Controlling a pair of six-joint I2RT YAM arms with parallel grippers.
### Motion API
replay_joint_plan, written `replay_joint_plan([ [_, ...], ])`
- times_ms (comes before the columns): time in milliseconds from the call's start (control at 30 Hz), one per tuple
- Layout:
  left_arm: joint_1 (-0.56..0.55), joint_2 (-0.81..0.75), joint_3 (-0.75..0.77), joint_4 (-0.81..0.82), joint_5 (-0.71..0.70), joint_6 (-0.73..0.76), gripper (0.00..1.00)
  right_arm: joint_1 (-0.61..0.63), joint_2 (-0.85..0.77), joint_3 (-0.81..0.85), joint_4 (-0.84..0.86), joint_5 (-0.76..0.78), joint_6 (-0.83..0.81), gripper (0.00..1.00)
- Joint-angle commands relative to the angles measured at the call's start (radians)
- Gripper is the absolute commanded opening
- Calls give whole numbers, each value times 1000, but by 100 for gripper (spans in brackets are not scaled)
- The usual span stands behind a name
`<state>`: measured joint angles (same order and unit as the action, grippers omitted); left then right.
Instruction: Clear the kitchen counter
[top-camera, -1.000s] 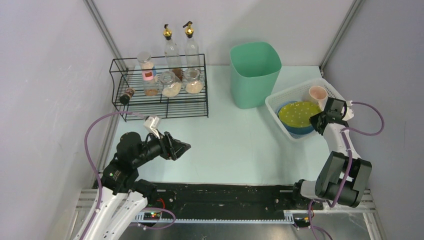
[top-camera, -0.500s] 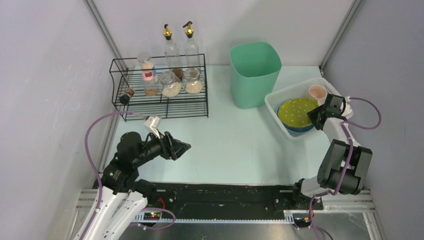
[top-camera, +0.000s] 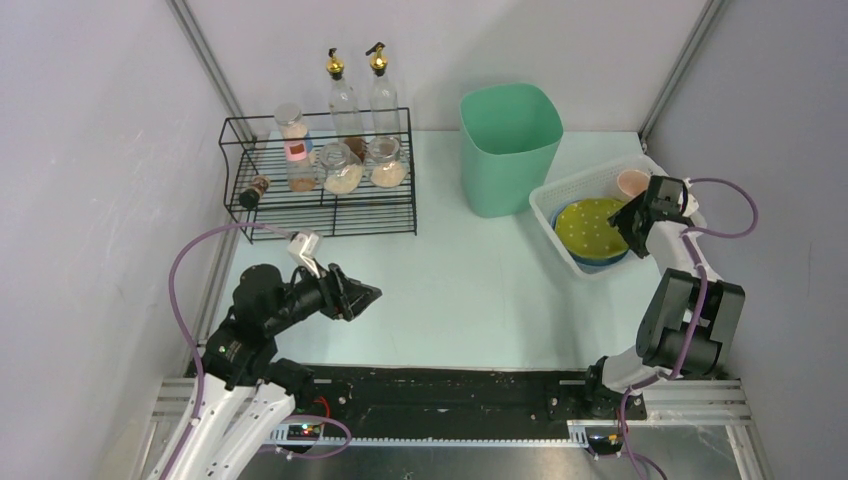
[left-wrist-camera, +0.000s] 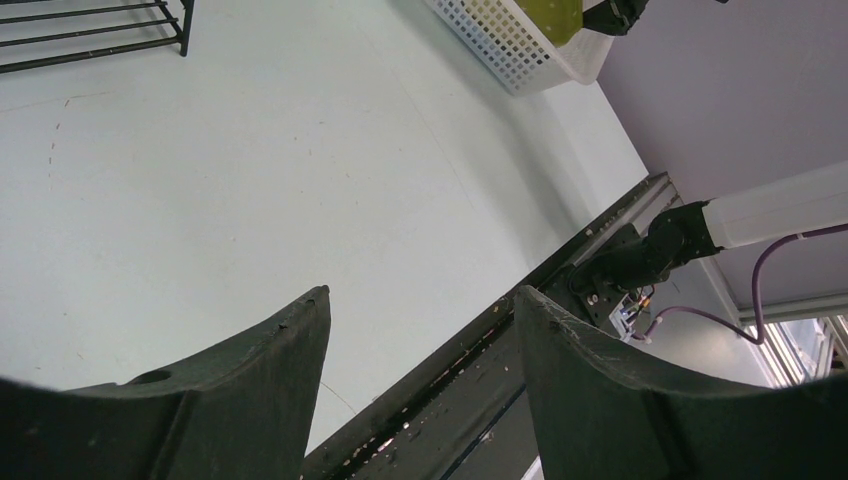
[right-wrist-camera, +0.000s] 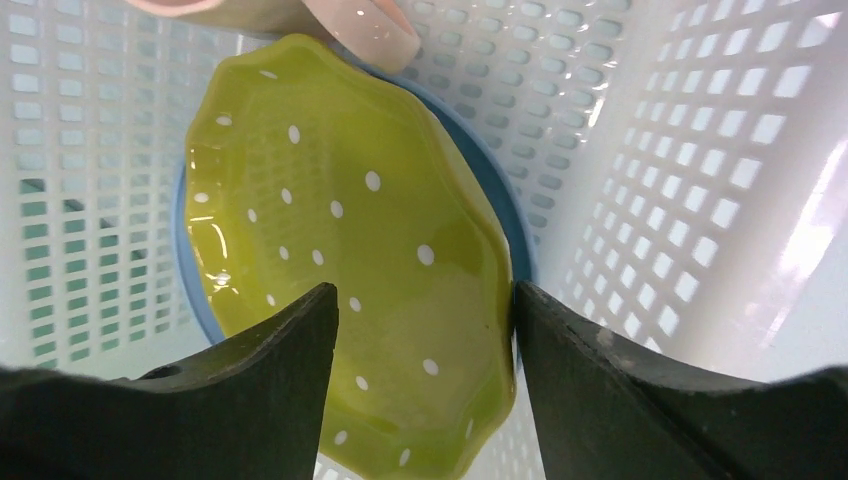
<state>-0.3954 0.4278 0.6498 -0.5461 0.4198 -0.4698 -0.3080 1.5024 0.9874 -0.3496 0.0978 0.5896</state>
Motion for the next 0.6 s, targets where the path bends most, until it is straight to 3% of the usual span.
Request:
replay_joint_plan([
  [0,-6,-22,-6,14,-3,10,72,1,20,58,-154,117,-73,69],
  [233,-6,-33,-5,15,7,11,72,59,60,159,-279,280,-103,69],
  [567,-6,-51,-4,14,5,11,72,193,-55,323,-400,378,-91,69],
])
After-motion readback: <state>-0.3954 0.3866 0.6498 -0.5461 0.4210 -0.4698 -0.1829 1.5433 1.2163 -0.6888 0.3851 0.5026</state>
